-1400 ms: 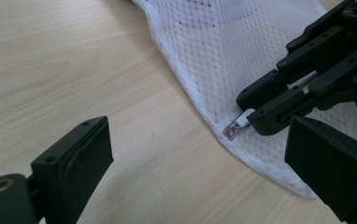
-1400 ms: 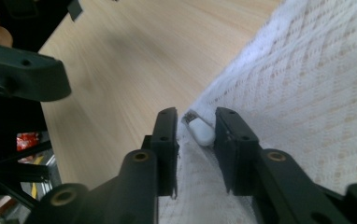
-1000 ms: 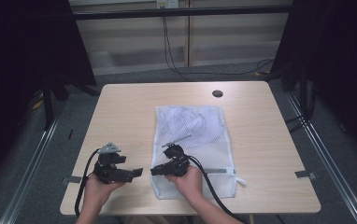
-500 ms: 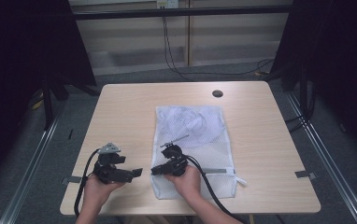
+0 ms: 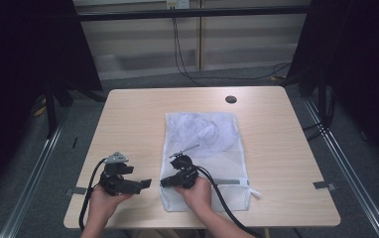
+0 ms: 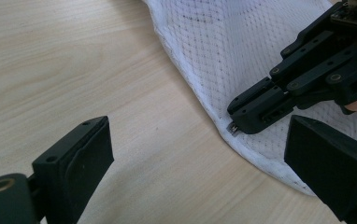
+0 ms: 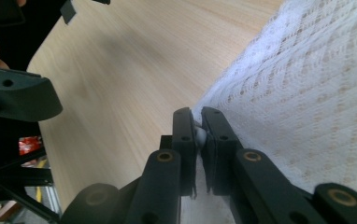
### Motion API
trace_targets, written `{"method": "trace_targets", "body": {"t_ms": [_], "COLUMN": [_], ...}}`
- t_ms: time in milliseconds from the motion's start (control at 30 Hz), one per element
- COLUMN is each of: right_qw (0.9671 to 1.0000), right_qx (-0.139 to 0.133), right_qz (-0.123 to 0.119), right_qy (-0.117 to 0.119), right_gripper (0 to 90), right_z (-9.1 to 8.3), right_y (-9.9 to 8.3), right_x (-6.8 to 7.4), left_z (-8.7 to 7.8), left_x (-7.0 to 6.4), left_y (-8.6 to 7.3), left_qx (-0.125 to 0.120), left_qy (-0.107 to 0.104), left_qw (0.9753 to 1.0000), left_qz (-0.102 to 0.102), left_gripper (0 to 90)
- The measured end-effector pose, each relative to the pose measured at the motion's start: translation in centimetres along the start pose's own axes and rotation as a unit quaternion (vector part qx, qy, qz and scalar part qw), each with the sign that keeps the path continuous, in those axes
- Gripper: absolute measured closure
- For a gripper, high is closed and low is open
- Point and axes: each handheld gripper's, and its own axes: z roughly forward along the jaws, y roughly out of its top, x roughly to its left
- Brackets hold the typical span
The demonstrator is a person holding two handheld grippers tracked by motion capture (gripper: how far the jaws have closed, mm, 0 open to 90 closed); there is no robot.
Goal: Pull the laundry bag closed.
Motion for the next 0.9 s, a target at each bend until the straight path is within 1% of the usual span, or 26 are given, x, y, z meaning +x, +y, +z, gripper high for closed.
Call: {"method": "trace_targets", "body": {"t_ms": [67,100,133,200,267,367,400,467,533,567,667,700,733,767,867,900], "right_qw": [1.0000,1.0000,1.0000,0.9999,0.9999,0.9998,0.9997,0.9997,0.9997,0.9997,0.9996,0.9995,0.9996,0.9995,0.9995,0.9996], "right_qx": [-0.002,-0.007,-0.008,-0.008,-0.011,-0.012,-0.013,-0.011,-0.009,-0.007,-0.011,-0.010,-0.012,-0.011,-0.008,-0.009], "right_qz": [0.001,-0.004,-0.001,0.002,0.000,0.006,0.010,0.011,0.010,0.016,0.015,0.019,0.015,0.017,0.020,0.018], "right_qy": [-0.001,0.001,0.001,0.008,0.009,0.011,0.016,0.017,0.019,0.019,0.023,0.023,0.022,0.023,0.022,0.021], "right_gripper": [84.8,86.2,86.3,86.4,86.5,85.8,85.4,85.3,85.1,84.8,84.4,83.4,82.7,82.9,84.3,85.9], "right_z": [-0.12,-0.34,-0.50,-0.76,-0.93,-0.96,-0.91,-0.87,-0.85,-0.87,-0.93,-0.96,-0.99,-1.03,-1.06,-1.05], "right_y": [0.01,0.03,0.05,0.13,0.18,0.16,0.15,0.15,0.15,0.11,0.08,0.07,0.05,0.04,-0.01,-0.05], "right_x": [0.07,0.05,0.06,-0.13,-0.21,-0.28,-0.31,-0.32,-0.36,-0.33,-0.39,-0.34,-0.42,-0.42,-0.45,-0.47], "left_z": [-0.01,0.06,0.10,0.12,0.14,0.16,0.17,0.22,0.22,0.23,0.23,0.21,0.21,0.19,0.27,0.27], "left_x": [0.02,0.03,-0.03,-0.06,-0.08,-0.08,-0.08,-0.17,-0.15,-0.17,-0.17,-0.14,-0.14,-0.11,-0.17,-0.17], "left_y": [0.01,0.00,-0.01,0.00,0.02,0.04,0.05,0.05,0.06,0.04,0.02,0.02,0.02,0.03,0.01,0.01], "left_qx": [0.003,0.004,0.005,0.007,0.007,0.010,0.011,0.007,0.007,0.008,0.007,0.010,0.010,0.011,0.008,0.008], "left_qy": [0.000,-0.001,-0.002,-0.003,-0.002,-0.001,-0.001,-0.003,-0.003,-0.001,0.000,0.000,0.000,-0.001,-0.002,-0.002], "left_qw": [1.0000,1.0000,1.0000,1.0000,1.0000,0.9999,0.9999,1.0000,1.0000,1.0000,1.0000,0.9999,0.9999,0.9999,1.0000,1.0000], "left_qz": [0.002,0.004,0.001,0.002,0.003,0.007,0.009,0.005,0.006,0.005,0.004,0.006,0.006,0.008,0.004,0.004], "left_gripper": [7.8,7.8,7.8,7.8,7.8,7.8,7.8,7.8,7.8,7.8,7.8,7.8,7.8,7.8,7.8,7.8]}}
